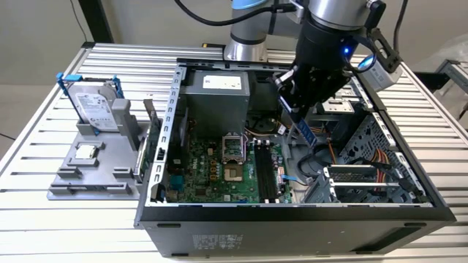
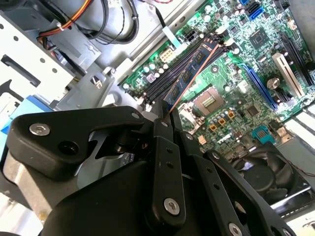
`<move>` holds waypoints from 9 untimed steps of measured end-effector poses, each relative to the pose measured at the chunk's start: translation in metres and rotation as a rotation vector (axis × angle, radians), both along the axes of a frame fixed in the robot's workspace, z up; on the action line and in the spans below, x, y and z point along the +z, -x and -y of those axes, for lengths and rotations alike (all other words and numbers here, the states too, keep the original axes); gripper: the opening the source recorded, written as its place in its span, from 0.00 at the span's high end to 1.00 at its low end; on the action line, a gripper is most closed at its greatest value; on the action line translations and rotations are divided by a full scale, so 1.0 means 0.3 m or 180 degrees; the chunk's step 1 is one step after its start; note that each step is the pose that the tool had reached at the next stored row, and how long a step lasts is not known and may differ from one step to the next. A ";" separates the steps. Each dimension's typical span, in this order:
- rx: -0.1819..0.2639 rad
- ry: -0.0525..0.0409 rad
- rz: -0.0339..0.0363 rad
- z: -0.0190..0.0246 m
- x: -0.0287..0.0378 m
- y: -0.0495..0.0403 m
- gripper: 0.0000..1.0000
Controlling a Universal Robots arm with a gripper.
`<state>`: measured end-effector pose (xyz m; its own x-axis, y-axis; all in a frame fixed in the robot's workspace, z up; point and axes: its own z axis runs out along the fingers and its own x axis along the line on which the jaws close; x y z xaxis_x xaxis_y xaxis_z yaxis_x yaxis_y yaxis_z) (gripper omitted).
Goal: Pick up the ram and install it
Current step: 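Insert the ram into the slot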
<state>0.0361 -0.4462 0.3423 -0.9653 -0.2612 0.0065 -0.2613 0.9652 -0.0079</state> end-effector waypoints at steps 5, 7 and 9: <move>0.0000 0.0017 0.0000 0.000 -0.006 0.000 1.00; 0.0000 0.0024 0.0000 0.000 -0.009 0.000 1.00; 0.0000 0.0032 0.0000 0.000 -0.012 0.000 1.00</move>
<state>0.0361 -0.4462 0.3387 -0.9653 -0.2611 0.0091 -0.2612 0.9651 -0.0175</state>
